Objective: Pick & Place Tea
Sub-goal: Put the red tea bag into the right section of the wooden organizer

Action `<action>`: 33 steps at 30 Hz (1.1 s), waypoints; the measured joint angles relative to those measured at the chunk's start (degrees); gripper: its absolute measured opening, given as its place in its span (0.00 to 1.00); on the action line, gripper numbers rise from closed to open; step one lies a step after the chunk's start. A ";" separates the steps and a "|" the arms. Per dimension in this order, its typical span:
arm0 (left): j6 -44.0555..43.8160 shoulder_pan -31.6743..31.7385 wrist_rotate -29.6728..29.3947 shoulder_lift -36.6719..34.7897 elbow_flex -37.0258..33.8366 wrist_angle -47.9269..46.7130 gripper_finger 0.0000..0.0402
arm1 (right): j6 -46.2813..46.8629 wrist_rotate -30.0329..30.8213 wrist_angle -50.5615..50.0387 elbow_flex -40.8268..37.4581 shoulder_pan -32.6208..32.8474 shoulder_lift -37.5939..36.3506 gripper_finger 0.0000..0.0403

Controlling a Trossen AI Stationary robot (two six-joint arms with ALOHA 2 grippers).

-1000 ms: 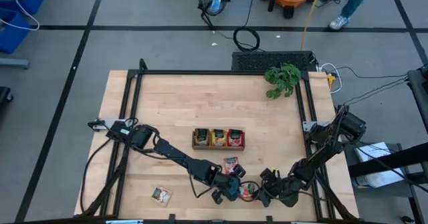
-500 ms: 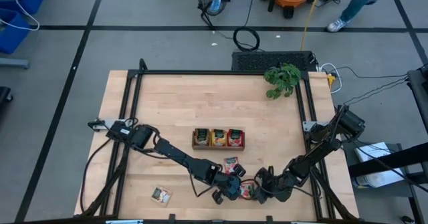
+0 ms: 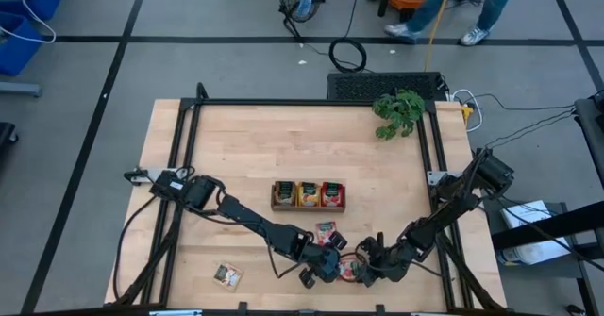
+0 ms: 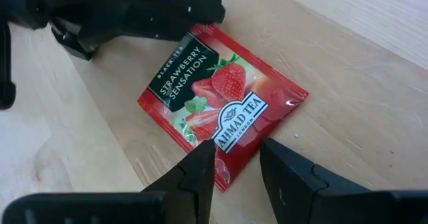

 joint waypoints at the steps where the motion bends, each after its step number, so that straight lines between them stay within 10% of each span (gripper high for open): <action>1: 0.04 0.00 0.00 0.00 -0.02 0.00 0.32 | -0.60 -0.05 -0.14 0.00 -0.36 0.00 0.28; 24: -0.11 -0.28 0.62 0.03 -0.07 0.96 0.32 | -16.86 6.13 -0.02 0.02 -1.71 -0.32 0.01; 33: -7.09 -4.90 -4.66 -10.91 -0.23 -19.91 0.32 | -29.87 7.26 -4.06 1.07 -0.98 -7.28 0.00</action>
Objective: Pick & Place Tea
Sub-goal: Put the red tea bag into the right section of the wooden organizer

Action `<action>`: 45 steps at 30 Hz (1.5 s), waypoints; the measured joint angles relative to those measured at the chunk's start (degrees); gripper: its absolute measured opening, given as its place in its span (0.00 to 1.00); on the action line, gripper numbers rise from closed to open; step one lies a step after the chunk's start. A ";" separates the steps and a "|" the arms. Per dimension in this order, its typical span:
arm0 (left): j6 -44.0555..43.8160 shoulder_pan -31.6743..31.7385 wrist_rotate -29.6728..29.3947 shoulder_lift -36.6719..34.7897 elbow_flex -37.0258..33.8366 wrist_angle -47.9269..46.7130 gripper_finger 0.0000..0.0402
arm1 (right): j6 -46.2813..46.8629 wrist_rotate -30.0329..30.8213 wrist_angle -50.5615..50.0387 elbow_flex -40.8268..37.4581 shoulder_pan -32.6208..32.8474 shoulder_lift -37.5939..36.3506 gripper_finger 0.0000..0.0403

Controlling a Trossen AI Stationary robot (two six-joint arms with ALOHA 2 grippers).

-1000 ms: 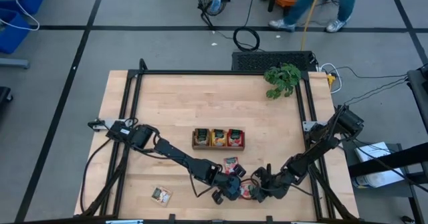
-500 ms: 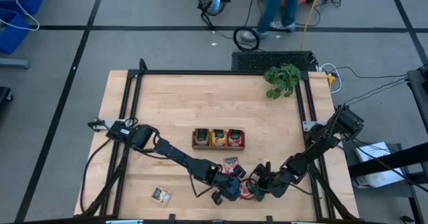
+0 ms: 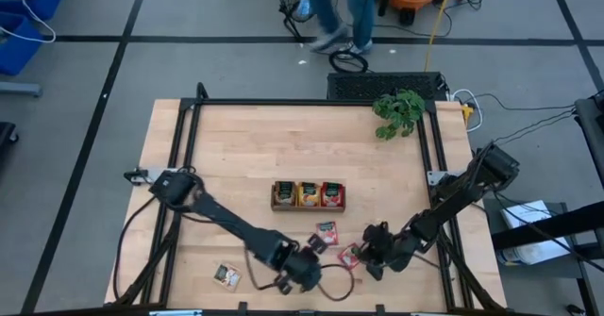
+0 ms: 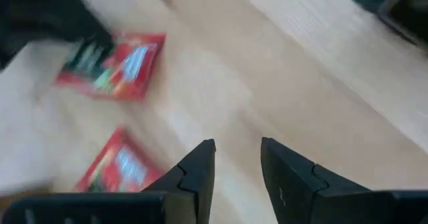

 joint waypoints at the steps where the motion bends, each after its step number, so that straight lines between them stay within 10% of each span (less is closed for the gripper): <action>1: -1.40 -0.61 -1.13 -1.41 0.06 -2.68 0.32 | -1.51 0.18 -0.98 0.41 0.00 -0.76 0.00; 13: -8.08 -4.68 -6.06 -14.65 -13.16 -6.25 0.32 | -17.96 4.36 -23.42 11.04 -1.31 -10.46 0.00; 27: -4.10 -0.81 -4.15 -35.27 -52.19 43.06 0.32 | -41.18 2.55 -61.54 38.76 -17.43 -10.89 0.00; 37: -4.10 0.05 -3.11 -35.78 -56.89 48.40 0.32 | -61.01 -6.33 -77.97 51.45 -36.28 -8.16 0.00; 45: -3.56 0.05 -3.13 -35.78 -56.87 48.63 0.32 | -66.47 -10.95 -79.74 51.86 -37.43 0.16 0.00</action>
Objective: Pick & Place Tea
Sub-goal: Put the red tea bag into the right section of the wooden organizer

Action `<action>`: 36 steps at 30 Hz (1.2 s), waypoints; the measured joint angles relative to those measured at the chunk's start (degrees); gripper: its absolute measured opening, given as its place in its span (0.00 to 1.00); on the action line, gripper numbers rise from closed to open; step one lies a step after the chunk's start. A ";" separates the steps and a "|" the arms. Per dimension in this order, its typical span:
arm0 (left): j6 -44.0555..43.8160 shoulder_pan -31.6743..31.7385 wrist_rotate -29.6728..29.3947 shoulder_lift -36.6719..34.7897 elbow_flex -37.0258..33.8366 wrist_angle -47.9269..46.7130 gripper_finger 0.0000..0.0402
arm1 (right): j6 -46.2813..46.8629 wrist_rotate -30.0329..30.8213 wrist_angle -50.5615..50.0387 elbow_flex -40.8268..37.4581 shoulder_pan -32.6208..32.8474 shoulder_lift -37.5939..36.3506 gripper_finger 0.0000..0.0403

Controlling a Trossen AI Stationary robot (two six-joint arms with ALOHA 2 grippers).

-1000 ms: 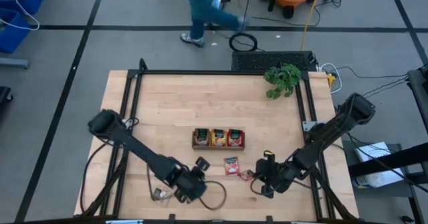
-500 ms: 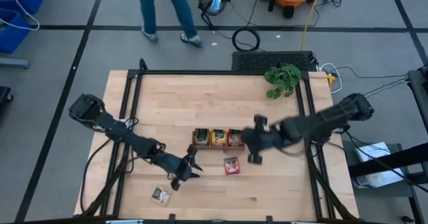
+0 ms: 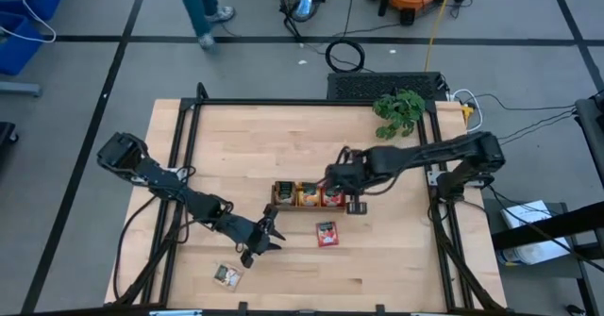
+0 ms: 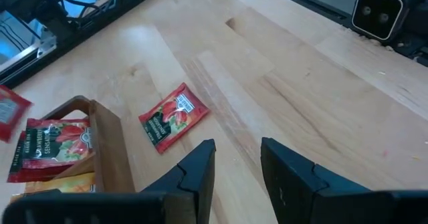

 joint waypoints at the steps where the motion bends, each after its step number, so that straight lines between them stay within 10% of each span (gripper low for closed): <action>1: 0.16 0.00 0.00 0.00 0.01 -0.02 0.32 | -0.28 0.00 0.47 0.15 0.35 0.94 0.00; 36: -1.88 -0.04 0.04 0.00 0.10 1.05 0.32 | -7.27 -3.07 2.75 1.51 -2.37 17.08 0.00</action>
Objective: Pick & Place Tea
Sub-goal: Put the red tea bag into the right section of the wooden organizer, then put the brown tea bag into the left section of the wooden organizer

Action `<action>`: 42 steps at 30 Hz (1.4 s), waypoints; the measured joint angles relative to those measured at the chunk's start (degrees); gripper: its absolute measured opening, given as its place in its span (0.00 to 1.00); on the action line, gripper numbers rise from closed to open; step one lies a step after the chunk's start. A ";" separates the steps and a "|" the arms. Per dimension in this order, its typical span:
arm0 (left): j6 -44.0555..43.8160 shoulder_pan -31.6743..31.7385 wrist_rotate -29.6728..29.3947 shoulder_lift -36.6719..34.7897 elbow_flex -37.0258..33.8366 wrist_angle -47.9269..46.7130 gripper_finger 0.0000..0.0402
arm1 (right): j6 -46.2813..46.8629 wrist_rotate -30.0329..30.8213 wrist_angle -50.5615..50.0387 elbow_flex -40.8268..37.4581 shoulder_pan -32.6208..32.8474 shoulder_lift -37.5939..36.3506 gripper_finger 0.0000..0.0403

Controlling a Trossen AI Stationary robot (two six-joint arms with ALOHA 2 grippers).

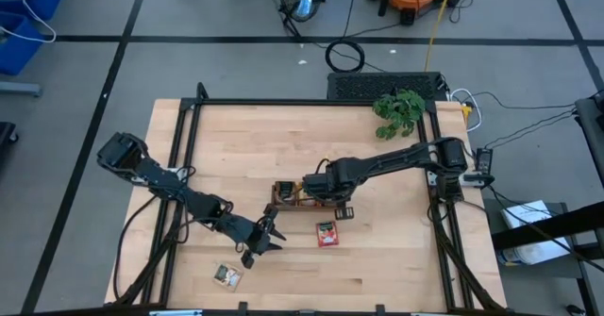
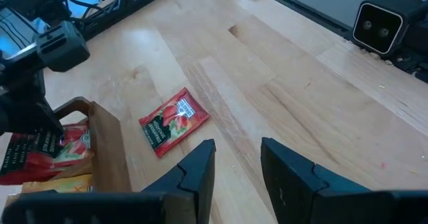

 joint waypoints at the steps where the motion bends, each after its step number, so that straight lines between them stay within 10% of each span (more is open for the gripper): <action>1: -0.12 -0.06 0.00 0.00 0.00 0.00 0.32 | -0.03 0.02 0.05 0.00 0.02 0.00 0.01; 21: 1.39 -0.22 0.59 0.00 0.02 0.98 0.32 | 6.24 3.49 0.83 0.35 0.76 -1.55 0.49; 34: 1.38 -0.84 0.59 0.00 0.02 -0.04 0.32 | 3.82 11.78 -6.66 9.86 2.79 -2.23 0.56; 42: 2.99 -3.77 1.75 -0.02 0.02 -2.16 0.32 | 11.05 10.41 3.36 1.47 6.08 -17.21 0.47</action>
